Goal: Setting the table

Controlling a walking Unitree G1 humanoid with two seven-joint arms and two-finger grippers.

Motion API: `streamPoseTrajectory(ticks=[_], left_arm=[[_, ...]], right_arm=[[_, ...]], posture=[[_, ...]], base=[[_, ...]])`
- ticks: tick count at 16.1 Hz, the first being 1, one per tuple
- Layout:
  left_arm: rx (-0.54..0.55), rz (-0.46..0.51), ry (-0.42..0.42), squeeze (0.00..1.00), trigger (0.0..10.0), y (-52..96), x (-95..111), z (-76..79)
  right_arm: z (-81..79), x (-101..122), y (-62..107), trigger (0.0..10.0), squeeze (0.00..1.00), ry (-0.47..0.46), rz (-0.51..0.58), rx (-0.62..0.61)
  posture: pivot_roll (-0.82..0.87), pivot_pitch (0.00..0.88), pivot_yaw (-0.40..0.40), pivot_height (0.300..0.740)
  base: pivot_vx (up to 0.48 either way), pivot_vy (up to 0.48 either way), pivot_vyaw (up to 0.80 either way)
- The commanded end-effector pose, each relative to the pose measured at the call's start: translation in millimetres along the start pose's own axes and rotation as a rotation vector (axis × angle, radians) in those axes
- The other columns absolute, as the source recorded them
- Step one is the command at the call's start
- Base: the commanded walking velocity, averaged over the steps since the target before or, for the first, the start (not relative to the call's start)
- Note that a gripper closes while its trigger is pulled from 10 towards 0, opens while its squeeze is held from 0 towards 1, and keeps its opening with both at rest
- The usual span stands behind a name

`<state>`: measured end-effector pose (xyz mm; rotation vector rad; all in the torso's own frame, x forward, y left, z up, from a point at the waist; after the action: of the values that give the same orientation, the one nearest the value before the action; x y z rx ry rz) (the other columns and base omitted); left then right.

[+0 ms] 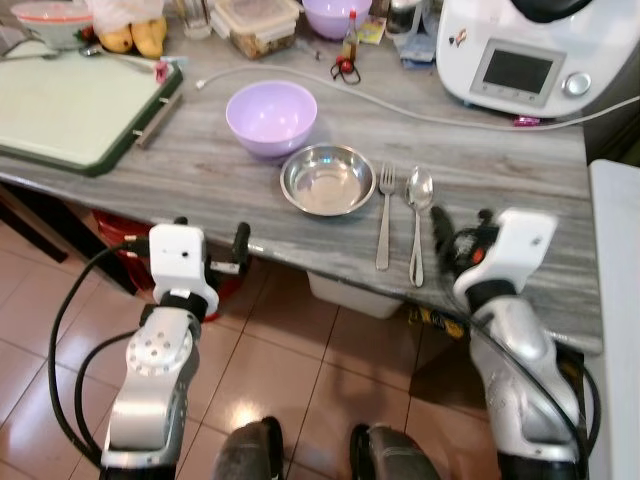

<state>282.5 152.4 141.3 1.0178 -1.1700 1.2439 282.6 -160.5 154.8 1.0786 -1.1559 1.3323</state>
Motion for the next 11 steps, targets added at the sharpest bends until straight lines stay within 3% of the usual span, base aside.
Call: streamPoseTrajectory(ticks=[1, 3, 9, 11], left_arm=[[0.017, 0.002, -0.005, 0.0, 10.0, -1.0, -0.9, -4.9], [0.024, -0.015, 0.029, 0.0, 10.0, -2.2, -5.2, -2.6], [-0.002, -0.058, 0.012, 0.0, 10.0, -1.2, -26.3, 1.0], [-0.002, -0.062, 0.005, 0.0, 10.0, -2.7, -30.2, -0.3]], right_arm=[[-0.6, -1.3, 2.3, 10.0, 0.0, 0.069, 0.026, 0.009], [7.4, -3.1, 0.7, 10.0, 0.0, 0.128, 0.036, -0.015], [14.2, -17.9, 1.4, 10.0, 0.0, 0.199, -0.004, -0.086], [16.6, -25.6, 4.8, 10.0, 0.0, 0.084, -0.003, -0.121]], posture=[[0.01, 0.051, 0.029, 0.74], [0.01, 0.04, 0.028, 0.74], [-0.02, 0.0, 0.036, 0.74], [-0.02, 0.0, 0.036, 0.74]], base=[[0.0, 0.0, 0.0], [-0.272, 0.0, 0.0], [-0.28, 0.0, 0.0], [-0.276, 0.0, 0.0]])
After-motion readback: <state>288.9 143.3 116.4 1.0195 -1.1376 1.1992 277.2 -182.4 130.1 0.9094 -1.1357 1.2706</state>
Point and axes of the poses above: a point about 5 cm out from each wrist's last joint towards the gripper, its own y axis pointing back from the gripper into the wrist, its own x axis along the axis of the wrist's last joint, z = x × y, the point moved 2 cm from there along -y, pointing out of the wrist towards the gripper, and after that the axes turned 11 degrees about y, right-handed, at the moved point
